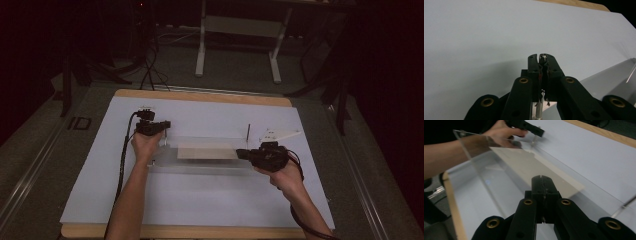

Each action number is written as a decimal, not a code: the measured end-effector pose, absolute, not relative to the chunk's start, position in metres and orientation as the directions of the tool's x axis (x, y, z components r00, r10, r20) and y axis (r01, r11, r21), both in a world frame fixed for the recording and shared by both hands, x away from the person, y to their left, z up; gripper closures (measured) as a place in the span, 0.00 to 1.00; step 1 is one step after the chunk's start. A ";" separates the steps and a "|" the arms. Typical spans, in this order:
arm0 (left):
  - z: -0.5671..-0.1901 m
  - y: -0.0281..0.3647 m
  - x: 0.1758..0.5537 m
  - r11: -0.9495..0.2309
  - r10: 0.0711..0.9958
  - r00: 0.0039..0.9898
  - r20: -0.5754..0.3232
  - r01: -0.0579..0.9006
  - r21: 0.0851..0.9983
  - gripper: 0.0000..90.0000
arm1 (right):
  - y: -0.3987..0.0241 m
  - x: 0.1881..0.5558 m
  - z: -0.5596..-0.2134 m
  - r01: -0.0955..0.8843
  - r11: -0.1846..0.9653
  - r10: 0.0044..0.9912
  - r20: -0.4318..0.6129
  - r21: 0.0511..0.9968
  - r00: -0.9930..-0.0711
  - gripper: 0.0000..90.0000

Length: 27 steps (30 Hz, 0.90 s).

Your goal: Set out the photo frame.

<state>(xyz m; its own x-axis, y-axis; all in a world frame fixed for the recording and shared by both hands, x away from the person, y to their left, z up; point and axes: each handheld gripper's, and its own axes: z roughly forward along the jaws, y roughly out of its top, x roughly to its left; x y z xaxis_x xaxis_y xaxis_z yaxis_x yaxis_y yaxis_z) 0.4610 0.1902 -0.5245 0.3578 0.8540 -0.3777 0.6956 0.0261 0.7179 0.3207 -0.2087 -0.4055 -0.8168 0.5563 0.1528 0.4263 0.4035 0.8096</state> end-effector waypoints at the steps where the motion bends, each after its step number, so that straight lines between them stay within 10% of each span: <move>1: -0.524 0.190 0.461 0.027 0.854 0.358 -0.379 0.696 0.717 0.95 | -0.206 0.317 -0.405 0.417 0.410 0.546 0.148 0.811 -0.824 1.00; 27: -0.525 0.191 0.463 0.028 0.850 0.358 -0.387 0.702 0.712 0.95 | -0.174 0.276 -0.434 0.394 0.442 0.495 0.147 0.806 -0.857 1.00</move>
